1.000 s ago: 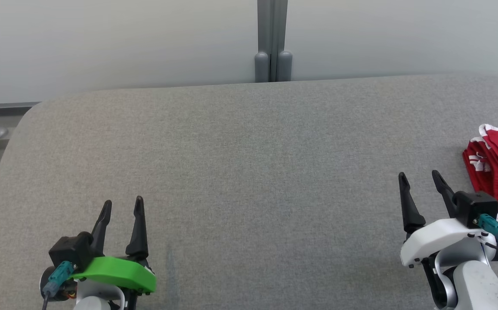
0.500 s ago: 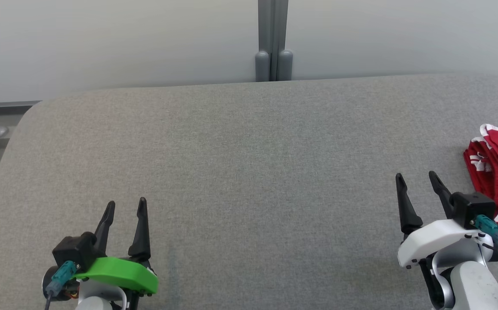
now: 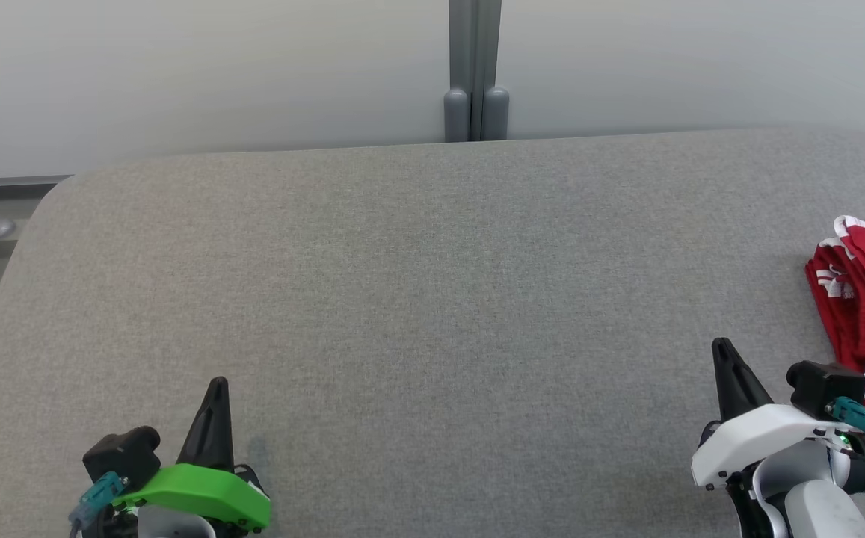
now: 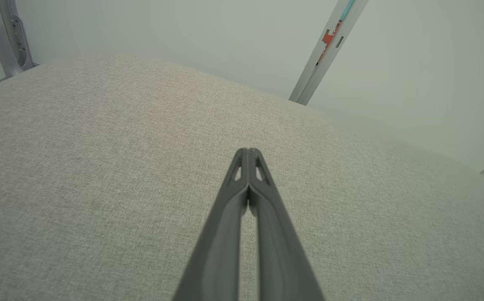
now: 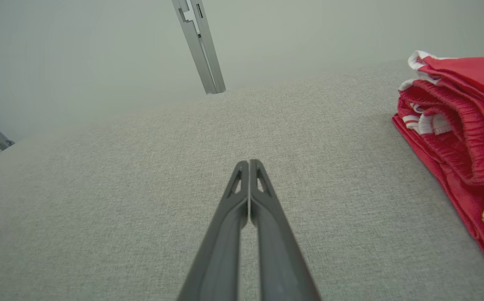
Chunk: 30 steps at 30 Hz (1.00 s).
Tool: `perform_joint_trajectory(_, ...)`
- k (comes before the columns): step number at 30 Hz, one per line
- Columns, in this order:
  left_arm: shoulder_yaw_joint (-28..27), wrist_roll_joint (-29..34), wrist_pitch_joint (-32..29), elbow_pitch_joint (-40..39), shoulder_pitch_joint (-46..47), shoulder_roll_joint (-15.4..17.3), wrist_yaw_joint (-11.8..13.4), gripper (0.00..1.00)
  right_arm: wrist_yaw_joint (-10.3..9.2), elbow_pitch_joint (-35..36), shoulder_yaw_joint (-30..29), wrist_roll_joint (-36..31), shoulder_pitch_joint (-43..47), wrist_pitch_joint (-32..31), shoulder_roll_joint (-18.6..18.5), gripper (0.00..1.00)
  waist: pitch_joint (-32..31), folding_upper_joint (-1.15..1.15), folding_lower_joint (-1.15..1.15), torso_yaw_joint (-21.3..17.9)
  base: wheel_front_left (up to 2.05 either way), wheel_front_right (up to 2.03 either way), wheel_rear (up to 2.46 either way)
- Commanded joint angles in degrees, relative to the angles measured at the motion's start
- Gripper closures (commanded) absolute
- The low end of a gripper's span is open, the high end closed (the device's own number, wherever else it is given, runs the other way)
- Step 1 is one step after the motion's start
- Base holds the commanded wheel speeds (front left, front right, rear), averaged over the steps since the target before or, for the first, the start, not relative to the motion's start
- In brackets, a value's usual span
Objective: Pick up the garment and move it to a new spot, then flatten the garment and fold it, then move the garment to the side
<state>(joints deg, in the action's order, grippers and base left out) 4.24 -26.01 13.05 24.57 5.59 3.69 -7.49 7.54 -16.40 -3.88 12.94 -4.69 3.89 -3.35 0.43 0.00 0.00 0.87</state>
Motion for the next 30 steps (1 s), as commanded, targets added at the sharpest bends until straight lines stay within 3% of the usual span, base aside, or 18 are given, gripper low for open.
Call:
perform_joint_trajectory(1,-0.6,-2.6,-0.6,-1.3,0.8,0.1,0.0,1.0,-0.01,1.0,-0.2,3.0,-1.2,-0.4,-0.3,1.0,0.0,0.0,0.0,0.0,0.0,0.0,0.0)
perform_joint_trajectory(30,-4.3,-25.8,-7.4,-4.8,0.8,-0.2,0.0,1.0,-0.03,1.9,-0.9,30.8,-1.3,-3.8,0.0,1.0,-0.1,0.0,0.0,-0.2,0.0,0.0,0.0)
